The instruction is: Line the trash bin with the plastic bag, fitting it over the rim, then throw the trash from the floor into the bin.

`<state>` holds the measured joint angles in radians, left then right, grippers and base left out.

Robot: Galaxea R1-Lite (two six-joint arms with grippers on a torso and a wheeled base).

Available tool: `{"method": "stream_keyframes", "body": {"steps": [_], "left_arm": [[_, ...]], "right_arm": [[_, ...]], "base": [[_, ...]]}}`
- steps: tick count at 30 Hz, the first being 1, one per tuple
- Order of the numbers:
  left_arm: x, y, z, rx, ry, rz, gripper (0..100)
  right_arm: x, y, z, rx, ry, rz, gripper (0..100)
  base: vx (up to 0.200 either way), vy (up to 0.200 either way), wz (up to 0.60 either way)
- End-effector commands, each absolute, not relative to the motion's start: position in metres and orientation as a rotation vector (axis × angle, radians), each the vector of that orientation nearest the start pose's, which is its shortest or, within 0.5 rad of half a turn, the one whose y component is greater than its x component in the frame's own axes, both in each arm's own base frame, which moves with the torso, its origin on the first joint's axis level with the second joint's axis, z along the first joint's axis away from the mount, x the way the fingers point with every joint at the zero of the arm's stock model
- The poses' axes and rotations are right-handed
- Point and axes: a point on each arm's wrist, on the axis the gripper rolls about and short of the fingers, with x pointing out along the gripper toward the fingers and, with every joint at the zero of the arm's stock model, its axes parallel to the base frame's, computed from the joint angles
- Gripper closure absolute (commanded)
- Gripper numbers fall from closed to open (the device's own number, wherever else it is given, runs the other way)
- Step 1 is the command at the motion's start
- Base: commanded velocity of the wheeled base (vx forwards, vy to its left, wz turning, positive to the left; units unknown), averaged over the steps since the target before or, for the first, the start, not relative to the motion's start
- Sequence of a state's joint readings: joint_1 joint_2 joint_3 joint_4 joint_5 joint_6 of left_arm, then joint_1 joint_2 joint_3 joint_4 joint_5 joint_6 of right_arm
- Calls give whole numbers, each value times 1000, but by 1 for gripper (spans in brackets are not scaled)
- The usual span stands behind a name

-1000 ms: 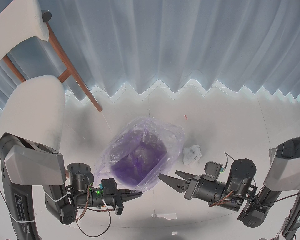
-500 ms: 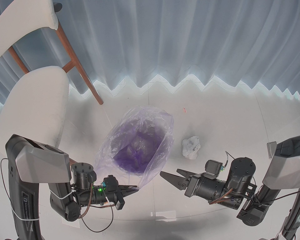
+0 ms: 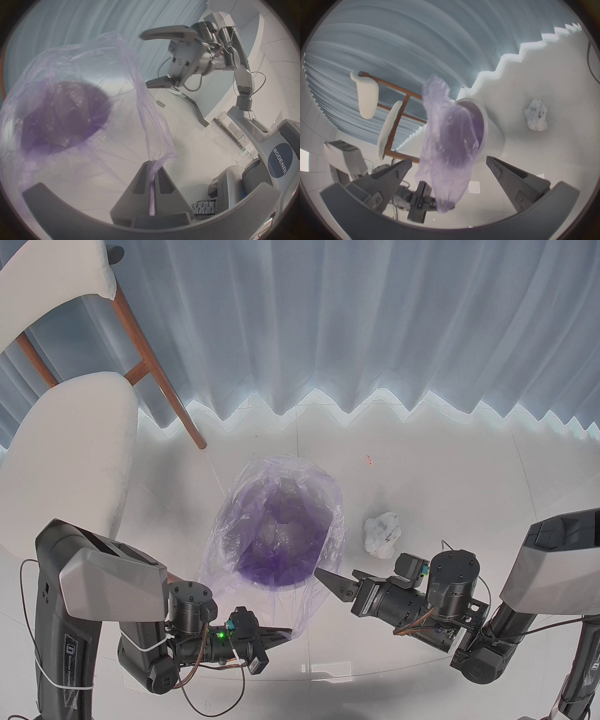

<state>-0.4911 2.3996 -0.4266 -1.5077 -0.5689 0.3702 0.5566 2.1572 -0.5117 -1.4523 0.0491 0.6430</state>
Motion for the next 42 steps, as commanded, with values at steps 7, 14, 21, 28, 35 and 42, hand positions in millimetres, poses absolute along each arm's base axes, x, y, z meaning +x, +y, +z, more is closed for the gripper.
{"method": "stream_keyframes", "body": {"steps": [7, 14, 21, 28, 35, 42], "left_arm": [[263, -170, -34, 326, 290, -1131, 100], [263, -171, -35, 327, 295, -1114, 100], [276, -178, -47, 320, 306, -1041, 100], [281, -186, -54, 335, 299, -1002, 100], [289, -189, -58, 325, 299, -945, 100], [292, -187, -66, 324, 326, -891, 100]], "right_arm": [[288, 180, 46, 571, 360, 492, 100], [295, 173, 45, 580, 336, 464, 100], [314, 157, 33, 598, 288, 417, 100], [325, 150, 12, 596, 308, 390, 100], [338, 146, -9, 611, 331, 356, 100], [353, 141, -25, 663, 333, 322, 100]], "base": [[0, 0, 0], [0, 0, 0], [0, 0, 0], [0, 0, 0], [0, 0, 0], [0, 0, 0]]}}
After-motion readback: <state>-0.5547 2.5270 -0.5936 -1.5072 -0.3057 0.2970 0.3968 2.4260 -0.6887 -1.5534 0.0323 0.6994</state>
